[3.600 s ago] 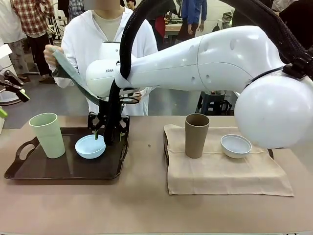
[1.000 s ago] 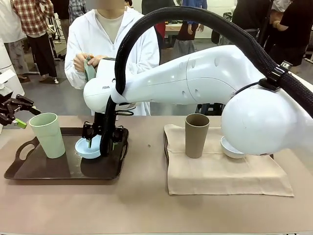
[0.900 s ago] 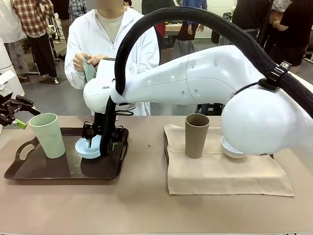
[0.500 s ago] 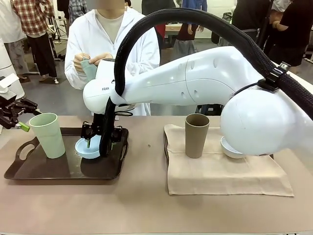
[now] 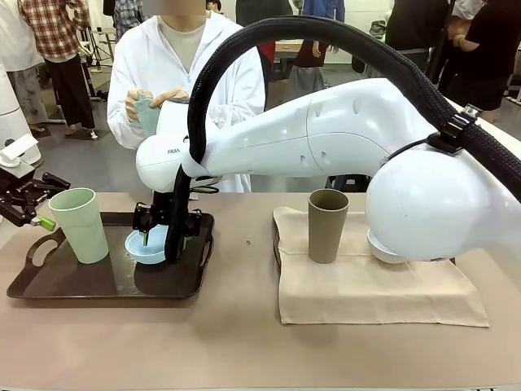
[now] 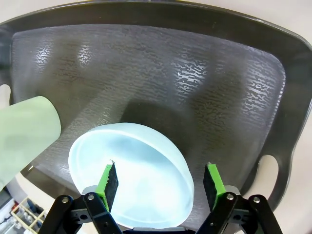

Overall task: Set up a tray with a mat and arrange the tableware.
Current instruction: Pick up the Picnic Bowl and Reusable plastic cup from the Handle tray in front of the human's position and hold them in the air.

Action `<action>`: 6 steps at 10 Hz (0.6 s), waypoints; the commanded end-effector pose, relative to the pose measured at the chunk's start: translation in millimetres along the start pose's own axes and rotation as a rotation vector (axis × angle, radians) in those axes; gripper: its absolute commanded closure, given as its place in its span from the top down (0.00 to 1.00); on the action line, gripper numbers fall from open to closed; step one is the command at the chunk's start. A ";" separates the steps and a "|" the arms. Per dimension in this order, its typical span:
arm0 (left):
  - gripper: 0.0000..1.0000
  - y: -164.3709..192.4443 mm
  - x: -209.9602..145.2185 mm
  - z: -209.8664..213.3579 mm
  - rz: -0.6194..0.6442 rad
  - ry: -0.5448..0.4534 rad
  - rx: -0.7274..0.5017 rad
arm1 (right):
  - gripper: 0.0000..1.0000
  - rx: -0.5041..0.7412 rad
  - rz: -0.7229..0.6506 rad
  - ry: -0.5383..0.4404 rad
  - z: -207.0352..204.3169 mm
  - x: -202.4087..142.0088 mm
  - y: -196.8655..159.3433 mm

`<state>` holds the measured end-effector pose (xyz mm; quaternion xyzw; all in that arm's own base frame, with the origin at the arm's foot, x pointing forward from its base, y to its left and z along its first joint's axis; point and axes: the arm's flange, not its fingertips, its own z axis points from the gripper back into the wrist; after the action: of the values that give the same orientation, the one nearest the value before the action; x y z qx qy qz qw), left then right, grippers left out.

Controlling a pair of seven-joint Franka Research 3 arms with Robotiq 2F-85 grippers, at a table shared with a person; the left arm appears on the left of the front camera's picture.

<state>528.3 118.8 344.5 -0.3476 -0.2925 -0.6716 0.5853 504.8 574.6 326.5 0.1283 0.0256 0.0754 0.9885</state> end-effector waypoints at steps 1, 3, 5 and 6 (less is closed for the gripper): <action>1.00 -1.9 0.8 -8.3 -0.030 0.003 0.027 | 0.91 -0.035 -0.004 -0.034 0.5 1.5 6.2; 1.00 -2.1 2.5 -18.9 -0.032 0.013 0.027 | 0.91 -0.043 -0.001 -0.038 0.9 -0.2 7.1; 1.00 -0.5 1.1 -27.4 -0.028 0.027 0.007 | 0.91 -0.046 -0.004 -0.040 1.2 -0.3 7.1; 1.00 -0.4 -0.4 -31.9 -0.028 0.034 -0.006 | 0.91 -0.046 -0.003 -0.041 1.4 -0.5 7.6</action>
<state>528.7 98.2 329.8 -0.3436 -0.2844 -0.6768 0.5857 501.8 577.2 326.0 0.1245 0.0228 0.0788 0.9888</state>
